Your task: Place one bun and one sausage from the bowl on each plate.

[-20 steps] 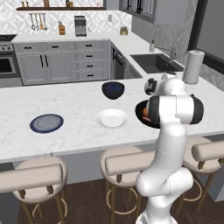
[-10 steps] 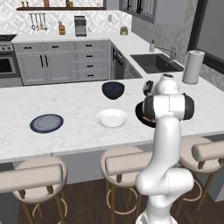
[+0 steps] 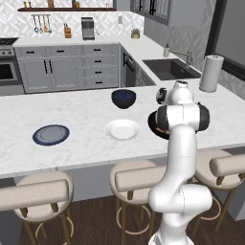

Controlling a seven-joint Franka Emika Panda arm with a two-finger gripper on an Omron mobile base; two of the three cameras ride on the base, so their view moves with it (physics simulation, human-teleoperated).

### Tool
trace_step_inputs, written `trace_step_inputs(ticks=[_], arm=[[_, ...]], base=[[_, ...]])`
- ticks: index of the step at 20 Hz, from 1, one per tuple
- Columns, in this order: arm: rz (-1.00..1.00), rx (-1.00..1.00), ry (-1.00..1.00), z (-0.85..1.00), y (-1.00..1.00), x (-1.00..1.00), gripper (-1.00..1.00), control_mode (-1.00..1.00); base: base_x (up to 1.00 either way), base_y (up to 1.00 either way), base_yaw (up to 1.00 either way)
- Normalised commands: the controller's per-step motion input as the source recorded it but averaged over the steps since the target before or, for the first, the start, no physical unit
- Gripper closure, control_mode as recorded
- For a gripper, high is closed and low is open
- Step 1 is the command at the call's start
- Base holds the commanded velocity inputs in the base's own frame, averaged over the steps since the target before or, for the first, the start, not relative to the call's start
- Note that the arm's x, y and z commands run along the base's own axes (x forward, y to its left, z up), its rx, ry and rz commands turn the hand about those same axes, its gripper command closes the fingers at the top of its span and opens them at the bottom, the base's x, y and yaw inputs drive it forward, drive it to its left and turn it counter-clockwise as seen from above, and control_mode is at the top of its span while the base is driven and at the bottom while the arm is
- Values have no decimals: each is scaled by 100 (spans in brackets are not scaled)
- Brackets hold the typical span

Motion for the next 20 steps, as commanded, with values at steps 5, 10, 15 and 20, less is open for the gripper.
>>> trace_step_inputs(ticks=[5,10,15,20], arm=[[0,-5,2,-36,33,-6,-100,-100],[0,-2,0,-33,36,-34,-100,-100],[0,0,0,-19,9,-3,-100,-100],[1,0,0,-36,2,0,-100,-100]], base=[[0,0,0],[0,0,0],[0,0,0],[0,0,0]])
